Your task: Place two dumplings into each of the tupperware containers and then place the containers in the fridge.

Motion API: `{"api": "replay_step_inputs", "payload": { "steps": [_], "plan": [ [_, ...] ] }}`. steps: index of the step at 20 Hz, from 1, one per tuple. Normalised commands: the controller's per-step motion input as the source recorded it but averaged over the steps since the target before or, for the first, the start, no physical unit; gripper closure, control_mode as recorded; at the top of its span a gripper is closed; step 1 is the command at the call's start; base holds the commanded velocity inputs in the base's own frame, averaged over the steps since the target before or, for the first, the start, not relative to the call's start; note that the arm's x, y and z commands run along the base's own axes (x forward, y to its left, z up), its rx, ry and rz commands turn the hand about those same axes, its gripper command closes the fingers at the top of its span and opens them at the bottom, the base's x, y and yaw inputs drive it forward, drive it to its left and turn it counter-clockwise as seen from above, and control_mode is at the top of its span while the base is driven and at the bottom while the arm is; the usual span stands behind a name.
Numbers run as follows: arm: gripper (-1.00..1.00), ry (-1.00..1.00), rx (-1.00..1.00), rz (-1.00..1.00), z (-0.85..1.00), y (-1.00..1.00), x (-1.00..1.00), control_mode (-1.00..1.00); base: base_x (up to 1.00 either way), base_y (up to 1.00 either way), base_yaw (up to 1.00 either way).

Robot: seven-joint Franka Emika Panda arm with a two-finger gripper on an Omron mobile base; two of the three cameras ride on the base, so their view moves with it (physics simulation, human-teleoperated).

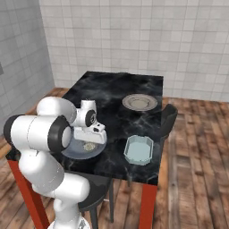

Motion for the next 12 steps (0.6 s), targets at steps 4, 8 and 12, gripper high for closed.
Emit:
{"api": "replay_step_inputs", "payload": {
  "steps": [4, 8, 12],
  "plan": [
    [1.00, -0.10, 0.02, 0.01, 0.68, -0.86, -0.02, -1.00, 0.00, 0.00, 0.00],
    [1.00, -0.06, 0.00, 0.01, 0.56, -0.91, -0.11, -1.00, 0.00, 0.00, 0.00],
    [1.00, -0.06, 0.02, 0.03, 0.26, -0.85, -0.20, -1.00, 0.00, 0.00, 0.00]
  ]
}}
